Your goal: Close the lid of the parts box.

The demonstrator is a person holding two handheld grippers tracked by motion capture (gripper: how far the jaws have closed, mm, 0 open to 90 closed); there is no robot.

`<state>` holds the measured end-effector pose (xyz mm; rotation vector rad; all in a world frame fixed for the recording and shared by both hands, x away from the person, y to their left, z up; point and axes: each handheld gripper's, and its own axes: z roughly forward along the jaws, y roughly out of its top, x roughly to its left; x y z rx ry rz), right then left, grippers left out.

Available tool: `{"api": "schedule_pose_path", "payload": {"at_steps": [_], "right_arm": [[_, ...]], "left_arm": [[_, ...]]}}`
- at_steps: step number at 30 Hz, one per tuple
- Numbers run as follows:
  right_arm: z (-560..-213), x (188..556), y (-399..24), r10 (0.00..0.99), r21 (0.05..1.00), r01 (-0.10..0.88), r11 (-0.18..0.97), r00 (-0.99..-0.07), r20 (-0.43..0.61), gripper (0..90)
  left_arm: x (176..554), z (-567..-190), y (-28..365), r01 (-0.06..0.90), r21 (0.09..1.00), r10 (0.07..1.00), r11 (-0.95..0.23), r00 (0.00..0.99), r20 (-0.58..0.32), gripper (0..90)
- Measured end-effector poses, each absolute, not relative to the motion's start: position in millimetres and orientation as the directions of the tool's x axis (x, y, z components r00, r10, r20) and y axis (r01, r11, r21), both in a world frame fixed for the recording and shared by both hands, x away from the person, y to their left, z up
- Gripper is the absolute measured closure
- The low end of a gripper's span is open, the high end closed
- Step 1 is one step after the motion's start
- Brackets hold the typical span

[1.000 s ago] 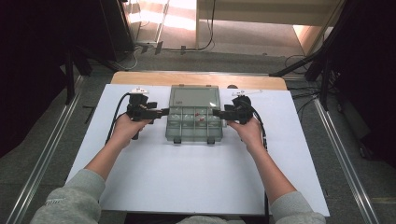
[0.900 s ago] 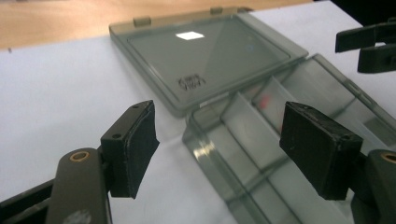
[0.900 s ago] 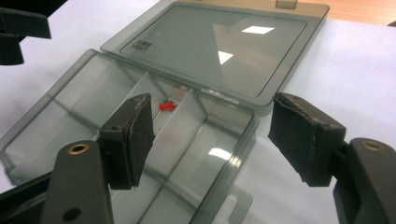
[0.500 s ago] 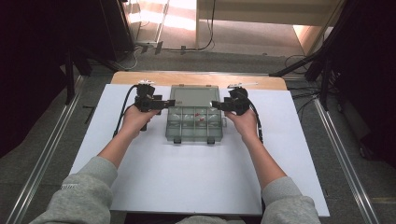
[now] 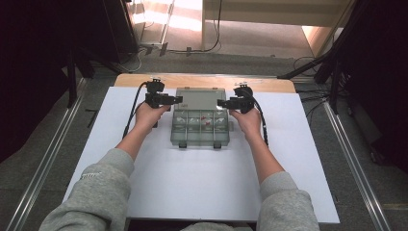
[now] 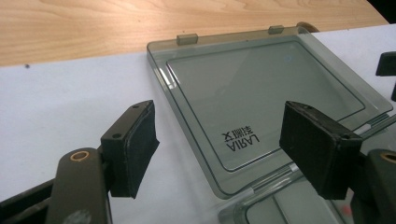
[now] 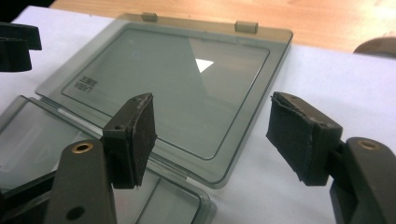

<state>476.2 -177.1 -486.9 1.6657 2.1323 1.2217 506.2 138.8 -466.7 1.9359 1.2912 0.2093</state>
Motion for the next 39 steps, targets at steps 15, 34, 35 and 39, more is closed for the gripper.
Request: {"api": "schedule_pose_path", "payload": {"at_steps": [15,34,35,39], "right_arm": [[-506,481,-162,0.890,0.642,0.766,0.034,-0.315,0.330,33.6],[-511,482,-170,0.850,0.595,0.803,-0.041,-0.285,0.444,41.1],[-511,482,-170,0.844,0.587,0.808,-0.051,-0.280,0.458,41.5],[-511,482,-170,0.844,0.590,0.806,-0.047,-0.284,0.455,41.2]], "left_arm": [[505,-489,123,0.755,0.635,0.857,-0.165,0.428,-0.286,26.9],[504,-497,119,0.762,0.630,0.847,-0.150,0.428,-0.315,26.8],[504,-497,119,0.761,0.632,0.848,-0.148,0.427,-0.316,26.8],[505,-497,119,0.760,0.633,0.845,-0.149,0.430,-0.317,26.9]]}}
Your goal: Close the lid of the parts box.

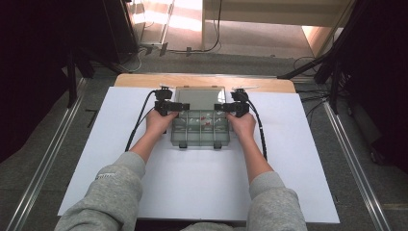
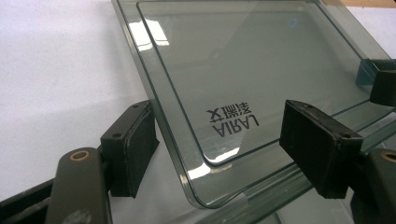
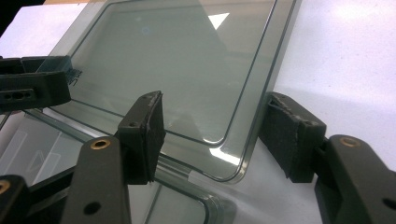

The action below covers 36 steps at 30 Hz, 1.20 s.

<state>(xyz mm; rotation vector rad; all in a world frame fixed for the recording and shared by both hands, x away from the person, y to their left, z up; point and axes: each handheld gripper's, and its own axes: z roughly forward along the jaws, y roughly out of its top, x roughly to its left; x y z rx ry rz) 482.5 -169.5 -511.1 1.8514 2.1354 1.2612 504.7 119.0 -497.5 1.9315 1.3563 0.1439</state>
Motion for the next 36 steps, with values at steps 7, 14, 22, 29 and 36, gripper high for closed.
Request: {"api": "schedule_pose_path", "payload": {"at_steps": [7,14,22,29,36], "right_arm": [[-511,483,-169,0.846,0.601,0.798,-0.035,-0.297,0.444,40.9],[-509,484,-169,0.848,0.610,0.792,-0.015,-0.313,0.428,42.0],[-510,487,-173,0.824,0.611,0.791,-0.036,-0.322,0.465,45.8],[-505,487,-175,0.824,0.616,0.787,-0.047,-0.318,0.468,52.3],[-498,485,-180,0.827,0.640,0.767,-0.032,-0.340,0.449,59.7]], "left_arm": [[505,-497,119,0.759,0.633,0.839,-0.153,0.438,-0.322,28.5],[506,-497,121,0.763,0.629,0.826,-0.148,0.446,-0.346,32.6],[506,-494,126,0.755,0.634,0.817,-0.167,0.465,-0.340,38.8],[505,-489,129,0.739,0.649,0.811,-0.180,0.486,-0.328,45.2],[504,-484,132,0.718,0.669,0.806,-0.190,0.503,-0.312,52.6]]}}
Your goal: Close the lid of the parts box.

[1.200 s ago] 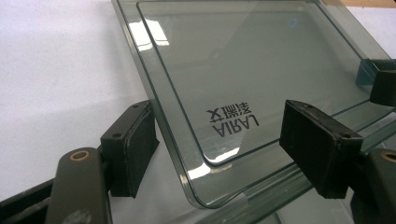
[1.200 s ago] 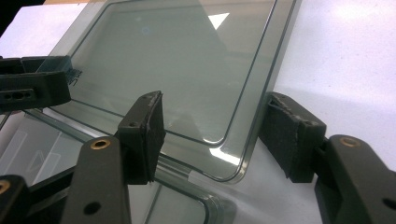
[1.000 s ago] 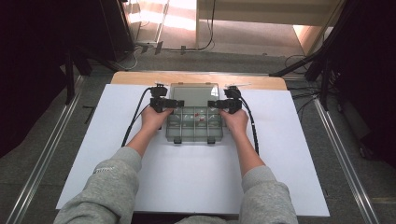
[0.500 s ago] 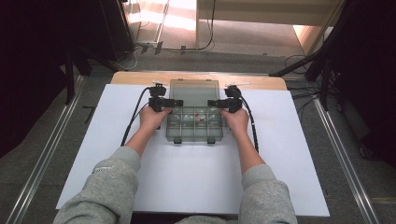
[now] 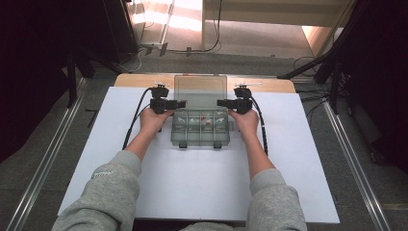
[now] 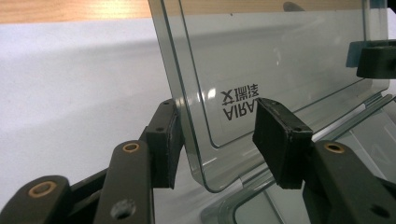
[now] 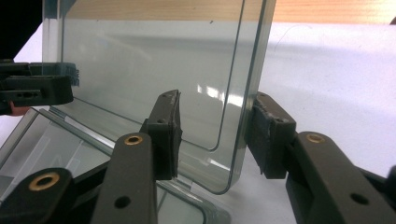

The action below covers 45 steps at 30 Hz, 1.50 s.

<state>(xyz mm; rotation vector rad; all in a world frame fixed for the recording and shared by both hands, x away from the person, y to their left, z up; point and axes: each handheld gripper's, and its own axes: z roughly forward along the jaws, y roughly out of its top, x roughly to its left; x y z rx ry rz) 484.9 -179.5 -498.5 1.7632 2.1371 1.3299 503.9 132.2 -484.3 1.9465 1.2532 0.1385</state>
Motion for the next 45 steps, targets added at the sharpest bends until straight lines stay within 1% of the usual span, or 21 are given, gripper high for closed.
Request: {"api": "schedule_pose_path", "payload": {"at_steps": [5,9,13,25,26,29,30,32,34,40,42,45], "right_arm": [[-497,483,-184,0.819,0.642,0.766,-0.035,-0.346,0.457,64.4],[-492,482,-184,0.827,0.650,0.759,-0.008,-0.360,0.431,66.8],[-491,481,-186,0.825,0.654,0.757,-0.002,-0.368,0.428,69.1],[-488,477,-187,0.829,0.670,0.742,0.011,-0.381,0.409,68.9],[-488,477,-186,0.827,0.673,0.740,0.009,-0.383,0.411,68.0],[-489,479,-184,0.815,0.678,0.735,0.008,-0.397,0.421,57.0],[-490,479,-183,0.814,0.677,0.736,0.014,-0.402,0.420,54.7],[-490,480,-181,0.822,0.680,0.733,0.030,-0.406,0.401,53.8],[-490,480,-181,0.822,0.679,0.733,0.027,-0.403,0.403,53.4],[-479,486,-176,0.825,0.715,0.699,0.009,-0.409,0.390,44.4],[-477,487,-175,0.830,0.716,0.699,0.008,-0.404,0.385,43.4],[-475,487,-176,0.825,0.712,0.702,0.003,-0.405,0.395,44.7]], "left_arm": [[505,-482,136,0.731,0.663,0.800,-0.161,0.490,-0.347,58.0],[504,-480,135,0.725,0.668,0.804,-0.167,0.492,-0.334,58.0],[505,-478,134,0.716,0.675,0.805,-0.179,0.501,-0.318,57.8],[506,-471,136,0.691,0.709,0.801,-0.144,0.501,-0.326,57.9],[506,-470,136,0.691,0.708,0.799,-0.141,0.502,-0.330,57.8],[506,-471,135,0.686,0.714,0.803,-0.143,0.502,-0.322,57.8],[506,-471,135,0.685,0.714,0.803,-0.145,0.503,-0.320,57.8],[506,-471,135,0.686,0.714,0.802,-0.143,0.503,-0.323,57.8],[506,-471,136,0.682,0.717,0.798,-0.145,0.509,-0.323,57.9],[505,-469,135,0.676,0.722,0.791,-0.146,0.519,-0.325,57.9],[505,-468,136,0.676,0.722,0.790,-0.145,0.519,-0.327,57.9],[504,-468,136,0.672,0.724,0.786,-0.154,0.527,-0.322,57.8]]}}
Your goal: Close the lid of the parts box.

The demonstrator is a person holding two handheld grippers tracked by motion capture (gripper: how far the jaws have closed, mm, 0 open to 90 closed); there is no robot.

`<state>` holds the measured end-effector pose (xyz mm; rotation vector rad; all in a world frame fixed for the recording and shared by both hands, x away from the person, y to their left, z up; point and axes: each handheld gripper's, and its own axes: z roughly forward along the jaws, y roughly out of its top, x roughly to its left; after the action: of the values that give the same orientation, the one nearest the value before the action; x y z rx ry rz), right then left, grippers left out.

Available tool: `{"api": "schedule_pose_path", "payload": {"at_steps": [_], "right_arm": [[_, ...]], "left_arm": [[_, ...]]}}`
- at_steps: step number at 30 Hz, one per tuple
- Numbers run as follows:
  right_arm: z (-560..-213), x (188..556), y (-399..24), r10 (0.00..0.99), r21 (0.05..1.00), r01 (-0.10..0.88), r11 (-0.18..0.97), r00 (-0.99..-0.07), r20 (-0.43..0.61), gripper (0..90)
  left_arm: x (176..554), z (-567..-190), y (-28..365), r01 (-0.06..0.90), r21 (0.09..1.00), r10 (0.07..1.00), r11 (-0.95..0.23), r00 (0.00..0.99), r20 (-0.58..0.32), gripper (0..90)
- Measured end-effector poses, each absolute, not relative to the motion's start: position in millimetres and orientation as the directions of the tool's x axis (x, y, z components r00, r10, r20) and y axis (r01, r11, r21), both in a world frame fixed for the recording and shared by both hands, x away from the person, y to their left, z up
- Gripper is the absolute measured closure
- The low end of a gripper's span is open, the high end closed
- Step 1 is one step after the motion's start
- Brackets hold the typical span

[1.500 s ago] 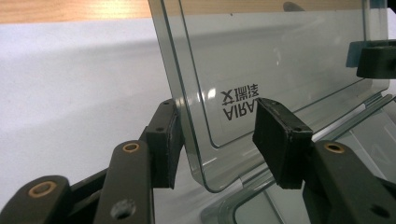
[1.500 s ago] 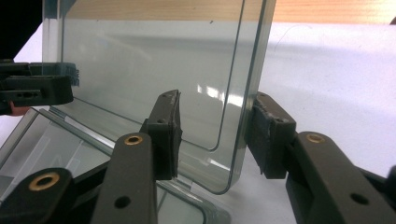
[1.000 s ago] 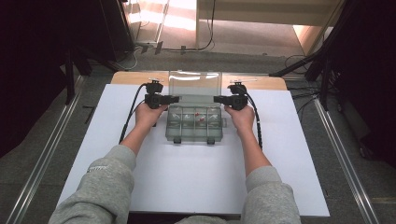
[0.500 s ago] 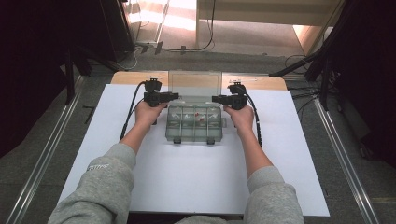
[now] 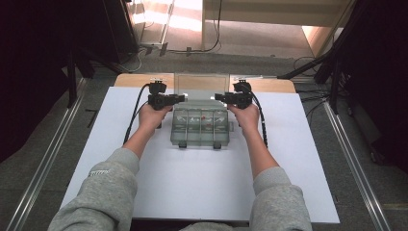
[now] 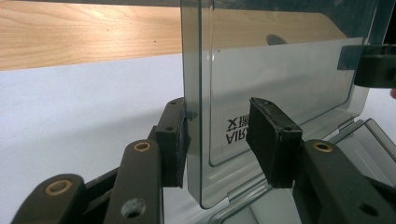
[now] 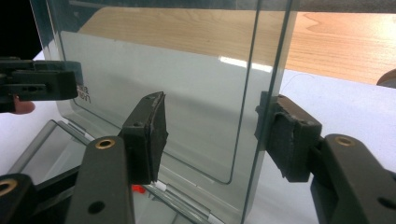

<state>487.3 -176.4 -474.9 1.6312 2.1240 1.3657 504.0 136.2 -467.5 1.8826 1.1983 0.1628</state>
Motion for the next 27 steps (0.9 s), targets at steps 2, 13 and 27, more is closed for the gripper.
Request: {"api": "schedule_pose_path", "payload": {"at_steps": [2,13,27], "right_arm": [[-473,486,-177,0.821,0.715,0.699,-0.002,-0.408,0.401,45.6],[-466,480,-181,0.807,0.725,0.688,-0.006,-0.426,0.410,47.4],[-449,476,-180,0.812,0.767,0.641,0.013,-0.455,0.367,44.4]], "left_arm": [[504,-466,136,0.666,0.728,0.788,-0.159,0.530,-0.313,57.6],[503,-450,133,0.638,0.743,0.783,-0.202,0.562,-0.269,57.2],[499,-439,133,0.613,0.758,0.766,-0.221,0.591,-0.255,54.6]]}}
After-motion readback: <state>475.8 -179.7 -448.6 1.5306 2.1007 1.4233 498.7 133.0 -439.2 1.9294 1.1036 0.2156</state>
